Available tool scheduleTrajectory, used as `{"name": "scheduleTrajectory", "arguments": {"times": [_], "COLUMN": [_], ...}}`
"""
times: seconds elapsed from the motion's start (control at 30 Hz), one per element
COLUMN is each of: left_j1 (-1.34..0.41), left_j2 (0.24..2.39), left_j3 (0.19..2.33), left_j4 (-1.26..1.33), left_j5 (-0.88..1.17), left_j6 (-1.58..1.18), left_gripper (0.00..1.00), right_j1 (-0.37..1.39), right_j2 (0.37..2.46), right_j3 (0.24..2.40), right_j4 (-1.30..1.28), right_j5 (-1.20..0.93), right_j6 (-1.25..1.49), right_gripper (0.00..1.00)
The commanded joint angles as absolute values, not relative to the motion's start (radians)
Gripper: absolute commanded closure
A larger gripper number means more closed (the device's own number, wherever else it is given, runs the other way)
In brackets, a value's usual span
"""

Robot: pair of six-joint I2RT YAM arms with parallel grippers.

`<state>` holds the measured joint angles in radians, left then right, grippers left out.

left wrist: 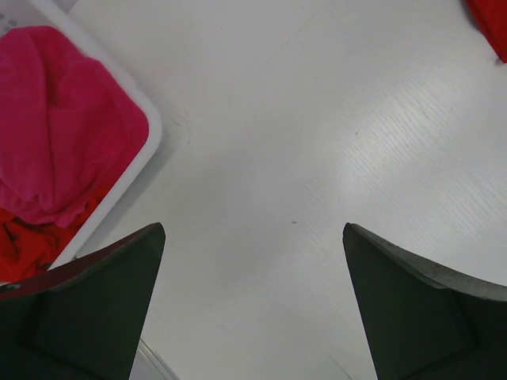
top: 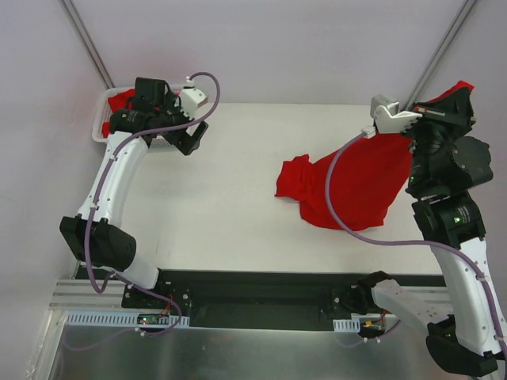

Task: Fold and stack the t-shirts
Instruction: Flatten out the tshirt

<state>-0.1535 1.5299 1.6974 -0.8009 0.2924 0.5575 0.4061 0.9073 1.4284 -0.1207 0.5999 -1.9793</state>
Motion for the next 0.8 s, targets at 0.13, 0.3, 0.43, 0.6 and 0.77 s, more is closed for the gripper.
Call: {"name": "scheduleTrajectory", "arguments": {"times": [0.13,0.3,0.43,0.6,0.77], "left_j1": [-0.323,-0.426,-0.517,-0.601,-0.69], "left_j2": [1.696,1.86,1.991,2.159,2.276], "left_j3": [1.804,1.913,2.049,2.172,2.286], "left_j4": [-0.753,-0.75,-0.749,-0.749,-0.747], "left_j5": [0.37,0.426,0.471,0.511,0.537], "left_j6": [0.532,0.54,0.538,0.534,0.502], "left_gripper": [0.04,0.04,0.04,0.04,0.04], "right_j1": [0.373,0.373,0.373,0.373,0.374], "right_j2": [0.805,0.784,0.779,0.773,0.762], "right_j3": [1.387,1.359,1.355,1.35,1.339], "right_j4": [-0.086,-0.141,-0.189,-0.255,-0.325], "right_j5": [0.653,0.702,0.732,0.761,0.795], "right_j6": [-2.143,-2.132,-2.129,-2.105,-2.056], "right_gripper": [0.99,0.99,0.99,0.99,0.99]}}
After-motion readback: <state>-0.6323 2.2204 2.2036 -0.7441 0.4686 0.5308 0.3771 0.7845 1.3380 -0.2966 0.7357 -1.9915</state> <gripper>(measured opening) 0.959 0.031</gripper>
